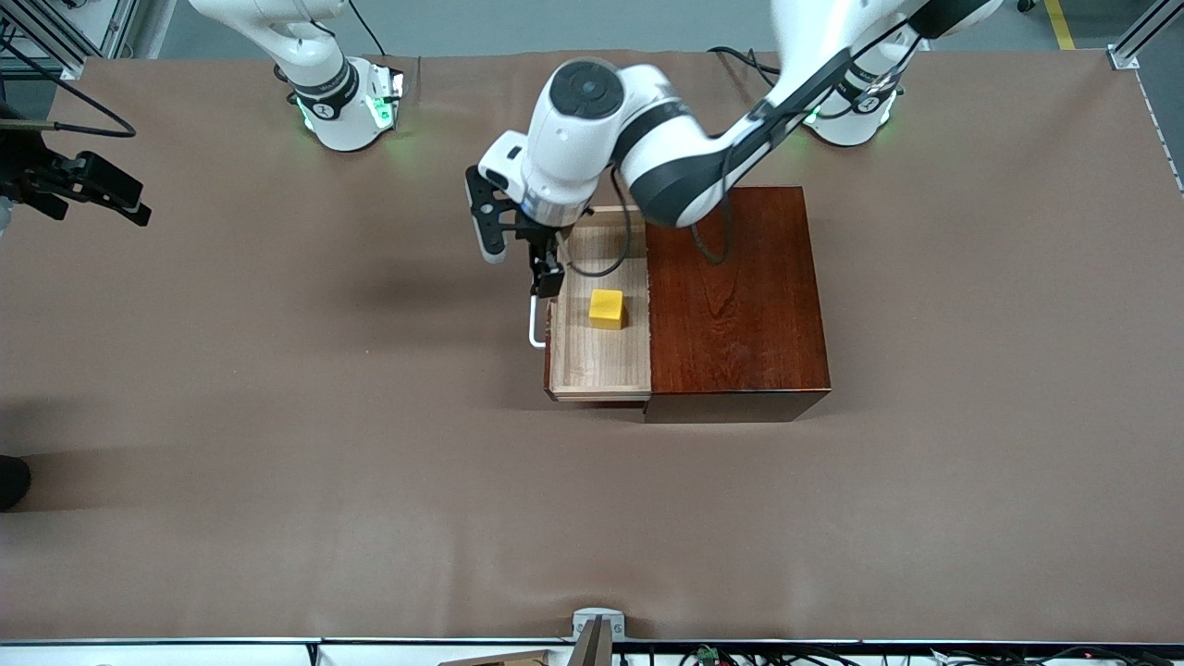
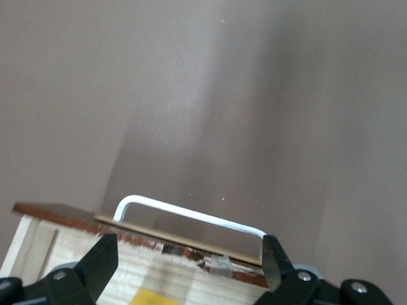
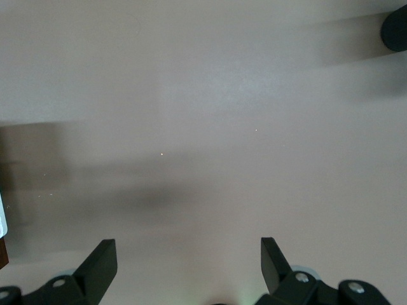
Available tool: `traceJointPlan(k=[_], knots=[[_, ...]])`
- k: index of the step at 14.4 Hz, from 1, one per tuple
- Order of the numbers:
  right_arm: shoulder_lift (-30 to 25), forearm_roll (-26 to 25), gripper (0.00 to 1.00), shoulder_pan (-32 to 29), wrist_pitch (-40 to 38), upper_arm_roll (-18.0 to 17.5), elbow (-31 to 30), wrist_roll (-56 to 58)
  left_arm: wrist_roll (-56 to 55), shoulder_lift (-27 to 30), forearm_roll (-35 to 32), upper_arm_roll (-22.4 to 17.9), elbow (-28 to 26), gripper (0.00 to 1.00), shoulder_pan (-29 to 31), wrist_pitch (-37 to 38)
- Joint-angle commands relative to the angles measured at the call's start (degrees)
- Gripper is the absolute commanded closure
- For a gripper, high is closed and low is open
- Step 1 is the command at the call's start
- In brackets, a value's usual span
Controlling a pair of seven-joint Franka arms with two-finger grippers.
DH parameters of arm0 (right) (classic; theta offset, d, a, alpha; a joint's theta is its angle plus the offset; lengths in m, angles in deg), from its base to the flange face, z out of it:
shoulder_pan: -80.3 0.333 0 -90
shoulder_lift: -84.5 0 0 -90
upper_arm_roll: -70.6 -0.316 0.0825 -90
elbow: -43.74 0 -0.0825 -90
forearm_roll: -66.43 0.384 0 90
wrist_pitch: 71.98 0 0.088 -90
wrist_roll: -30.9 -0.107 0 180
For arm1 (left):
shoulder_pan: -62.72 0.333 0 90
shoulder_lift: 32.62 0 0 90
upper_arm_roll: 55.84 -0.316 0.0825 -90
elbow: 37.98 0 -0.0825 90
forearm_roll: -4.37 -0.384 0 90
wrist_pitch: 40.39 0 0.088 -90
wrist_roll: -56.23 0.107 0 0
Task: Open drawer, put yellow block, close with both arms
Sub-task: 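Move the left gripper down to the drawer front beside the handle, then push the drawer shut into the box with the left gripper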
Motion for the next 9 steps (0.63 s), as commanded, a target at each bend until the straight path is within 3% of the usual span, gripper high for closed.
traceJointPlan(k=[1,3,9], knots=[[-1.06,0.7,0.0,-0.32,0.63,-0.02,-0.87,0.15,7.27,-3.26,-1.77,-5.44,3.29,0.0,-5.26,-1.52],[-0.97,0.62,0.0,-0.32,0.63,-0.02,-0.78,0.42,9.84,-5.02,-1.77,-7.21,3.29,0.0,-6.94,-3.89],[-0.53,0.18,0.0,-0.76,0.99,0.07,-0.25,0.59,9.05,-6.96,-1.68,-7.39,3.02,0.0,-6.86,-3.9]])
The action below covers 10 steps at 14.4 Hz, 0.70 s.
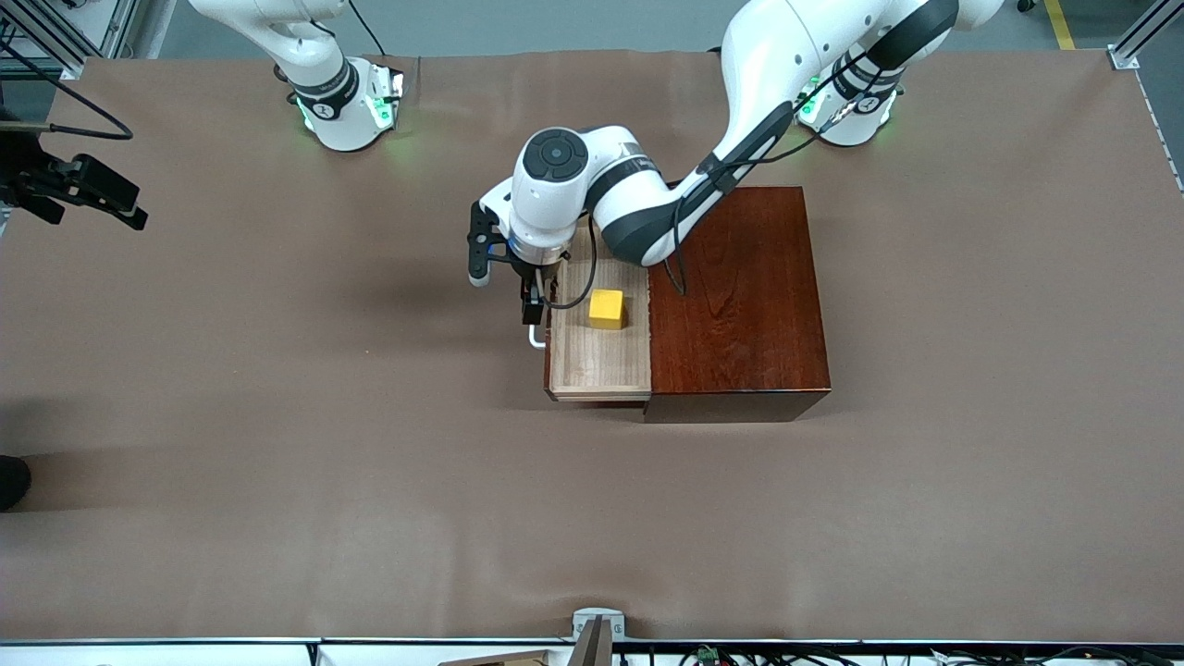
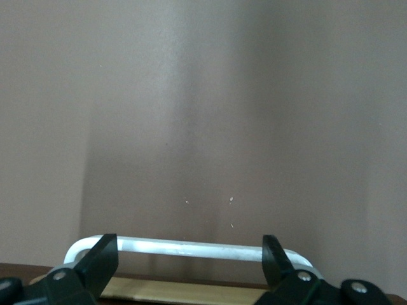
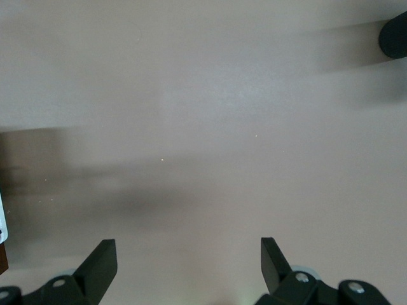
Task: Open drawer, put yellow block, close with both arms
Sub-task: 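Push the drawer shut into the box with the left gripper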
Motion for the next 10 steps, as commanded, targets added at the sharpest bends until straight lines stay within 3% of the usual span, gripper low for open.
traceJointPlan(k=[1,10], knots=[[-0.36,0.27,0.0,-1.05,0.23,-0.14,-0.25,0.41,-0.23,-0.14,-1.41,-0.1,1.86,0.0,-0.31,0.76],[2.89,1.24,0.0,-1.41,0.76,-0.76,1.07,0.24,0.21,1.54,-3.15,-1.6,1.86,0.0,0.21,9.72]])
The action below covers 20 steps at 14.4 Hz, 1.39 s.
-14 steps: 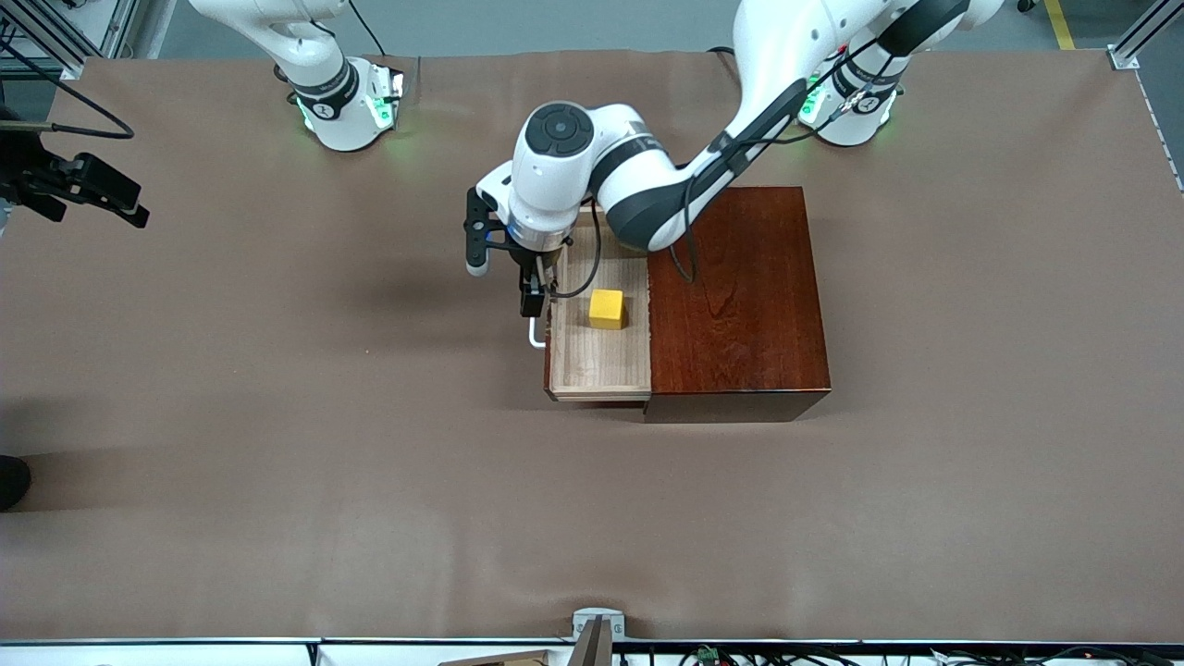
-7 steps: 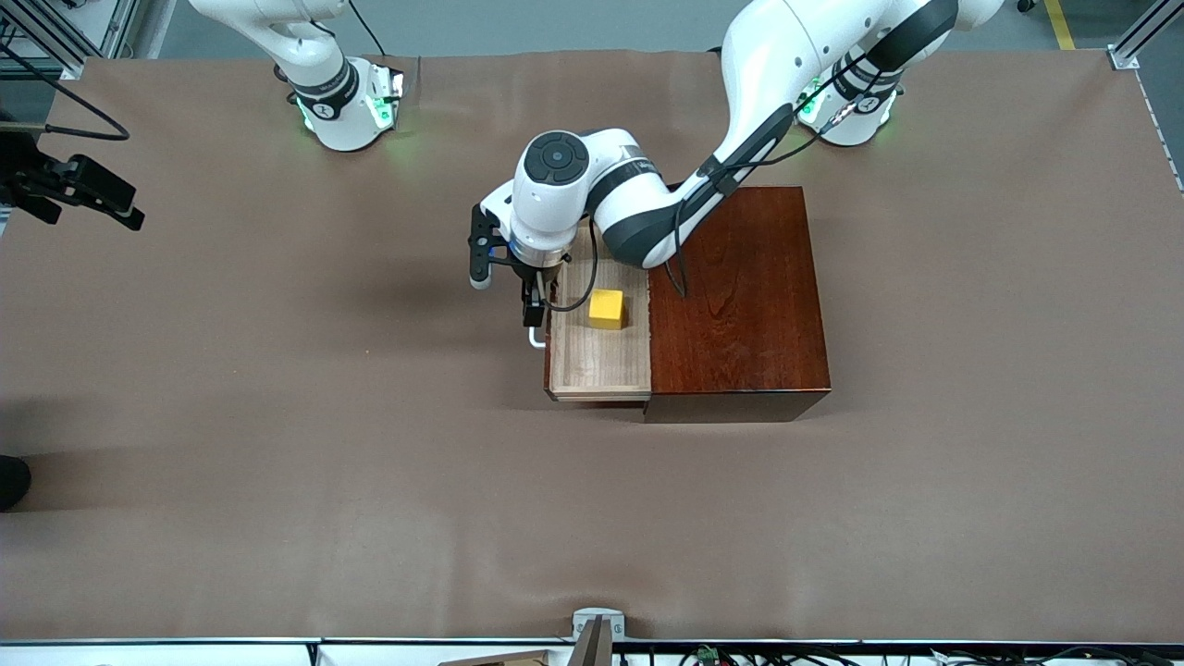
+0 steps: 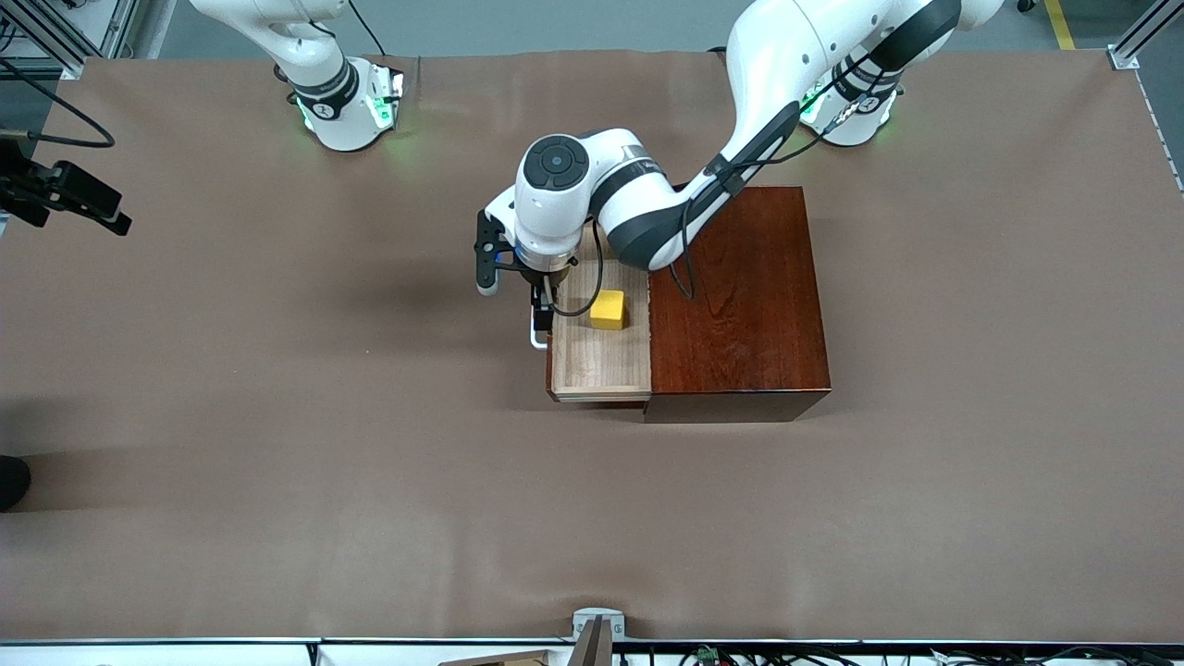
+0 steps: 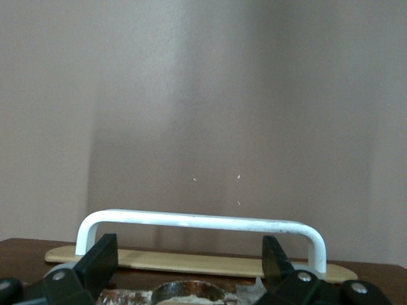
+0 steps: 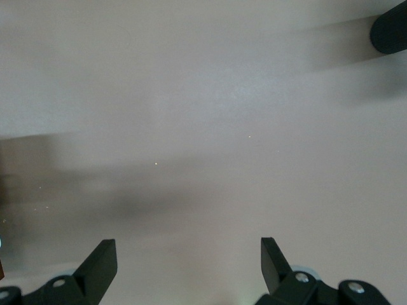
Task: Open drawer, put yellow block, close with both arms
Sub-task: 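Push the drawer shut into the box with the left gripper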
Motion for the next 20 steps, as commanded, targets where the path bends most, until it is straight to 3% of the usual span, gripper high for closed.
traceJointPlan(k=[1,5,12,20], knots=[[2.92,1.06,0.0,0.93,0.06,-0.89,1.83,0.05,0.01,1.35,-4.17,-0.84,-0.13,0.0,-0.12,5.86],[4.07,1.15,0.0,1.11,-0.03,-0.8,4.29,-0.4,0.01,1.53,-6.29,-0.92,-0.04,0.0,-0.13,14.29],[3.98,1.15,0.0,0.41,-0.46,-0.54,4.29,-0.48,0.18,3.89,-8.56,-3.56,-0.04,0.0,0.05,22.65],[3.98,1.15,0.0,0.41,-0.47,-0.45,4.29,-0.48,0.45,3.99,-11.04,-3.65,-0.21,0.0,1.37,30.73]])
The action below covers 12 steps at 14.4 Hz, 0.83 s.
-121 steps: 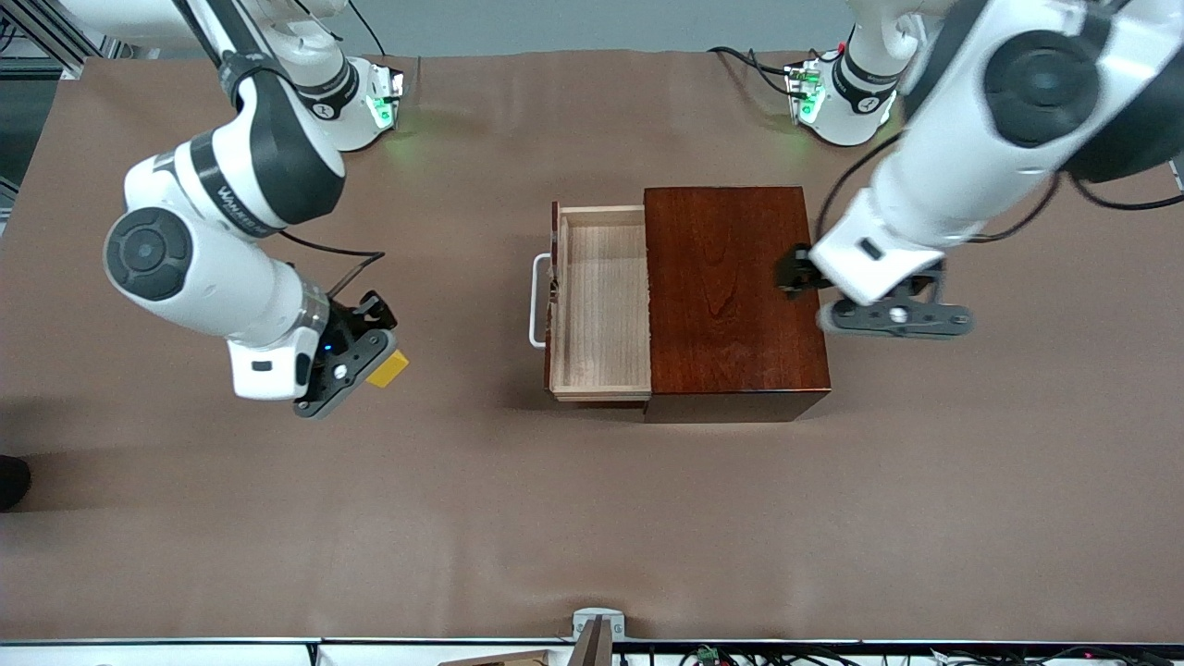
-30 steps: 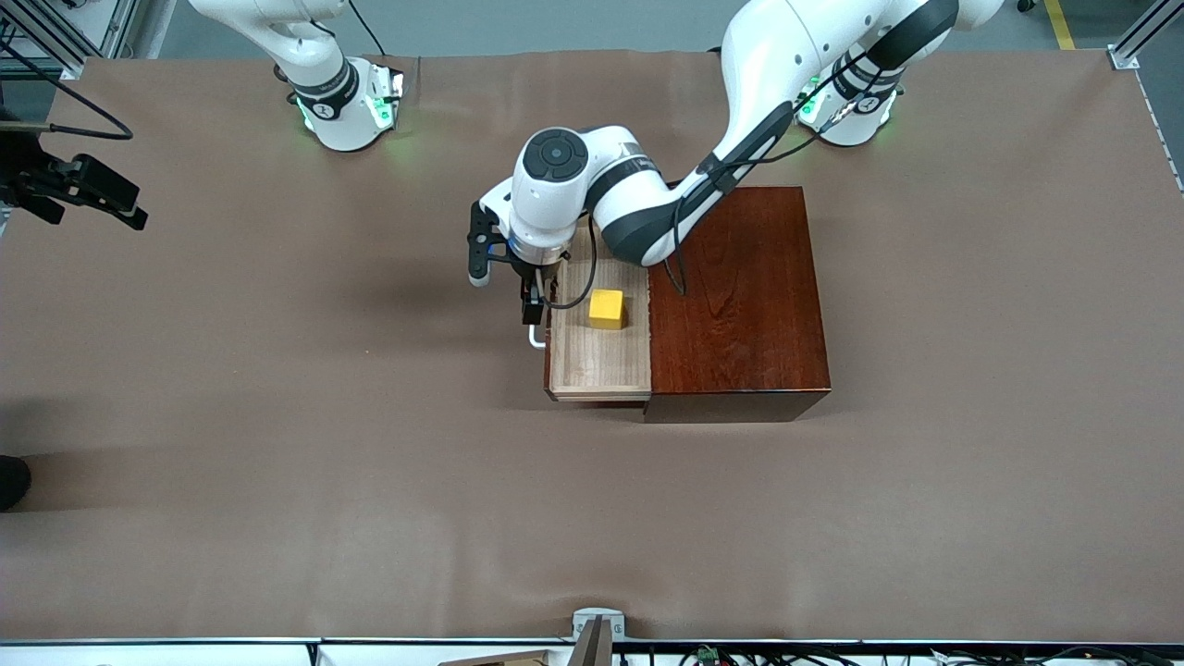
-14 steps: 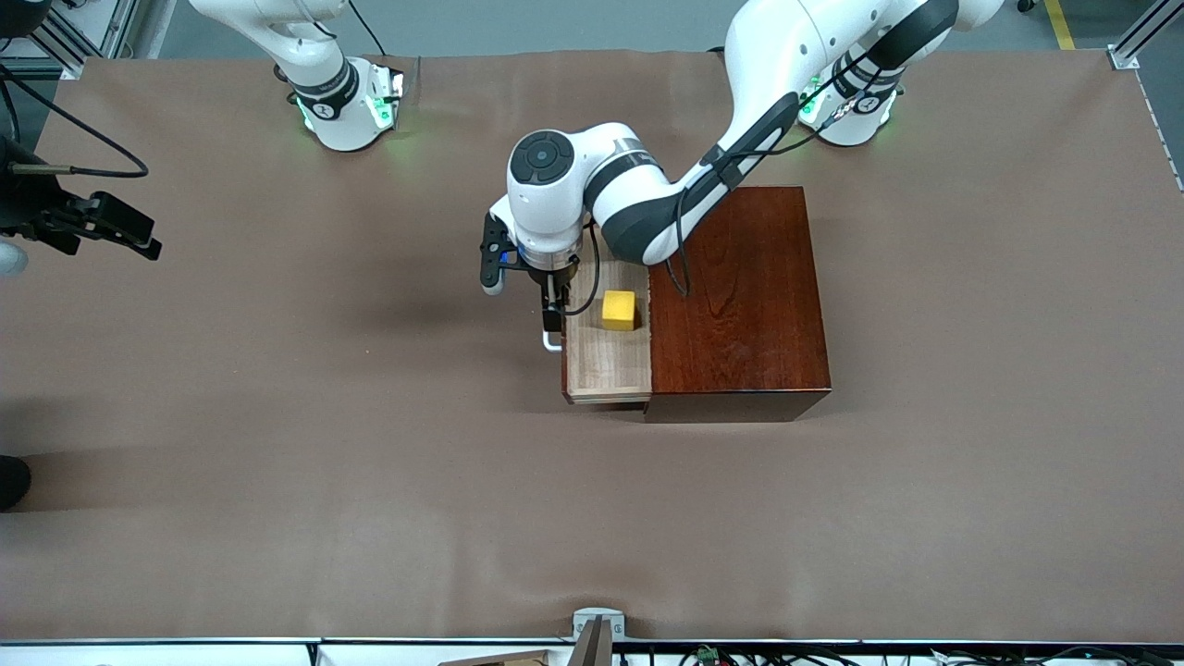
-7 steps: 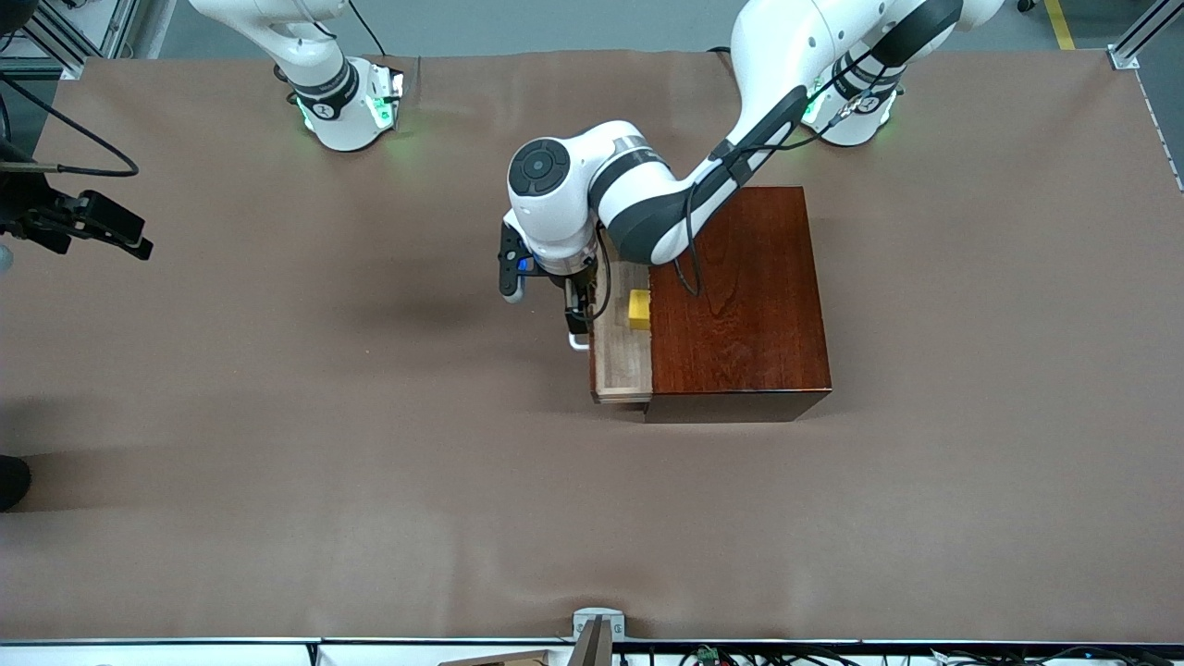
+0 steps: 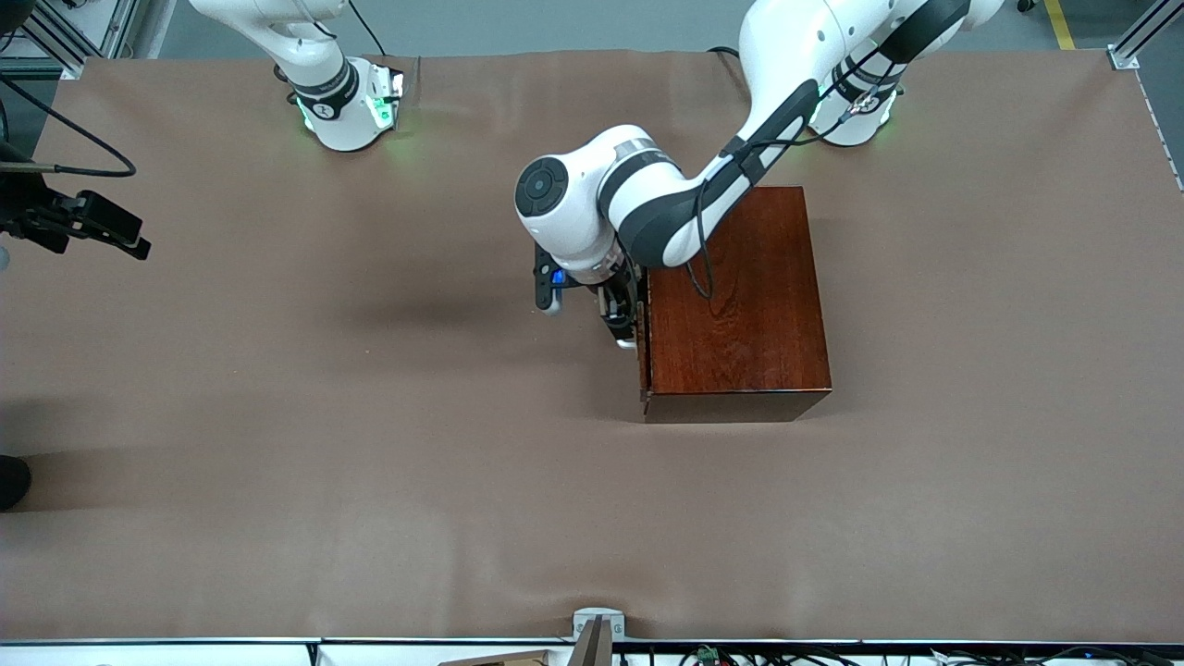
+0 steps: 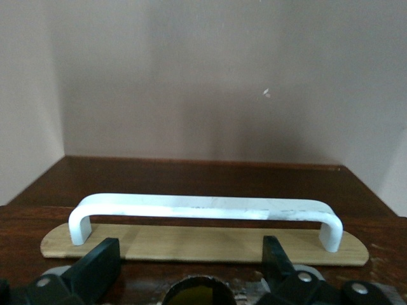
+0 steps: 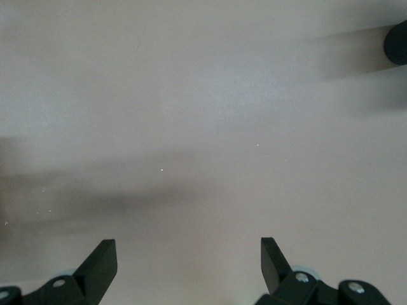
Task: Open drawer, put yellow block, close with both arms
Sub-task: 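Push the drawer shut into the box with the left gripper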
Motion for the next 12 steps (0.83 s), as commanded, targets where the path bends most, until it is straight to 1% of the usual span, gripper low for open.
traceJointPlan(k=[1,5,6,7,9,10,12], knots=[[0.5,1.09,0.0,-0.55,-0.92,-0.17,1.3,-0.41,0.1,2.09,-2.19,-0.76,-2.22,0.0,1.33,3.68],[0.5,1.0,0.0,-0.64,-0.84,-0.08,1.3,-0.41,-0.25,2.01,-1.58,-0.76,-2.05,0.0,1.07,4.22],[0.5,1.0,0.0,-0.56,-0.75,-0.16,1.3,-0.41,-1.12,2.01,-1.4,-0.58,-1.87,0.0,0.54,3.26],[0.5,1.0,0.0,-0.55,-0.83,-0.17,1.3,-0.41,-2.78,1.92,-1.31,-0.23,-1.09,0.0,0.19,0.73],[0.59,1.09,0.0,-0.55,-0.84,-0.17,1.3,-0.41,-12.76,2.18,-0.7,0.47,-0.55,0.0,0.1,-4.38],[0.5,1.09,0.0,-0.55,-0.84,-0.17,1.3,-0.41,-19.26,2.7,0.44,1.26,-0.12,0.0,0.27,-5.0],[0.5,1.0,0.0,-0.64,-0.84,-0.16,1.3,-0.41,-30.69,6.47,0.97,1.61,0.15,0.0,0.63,-5.1]])
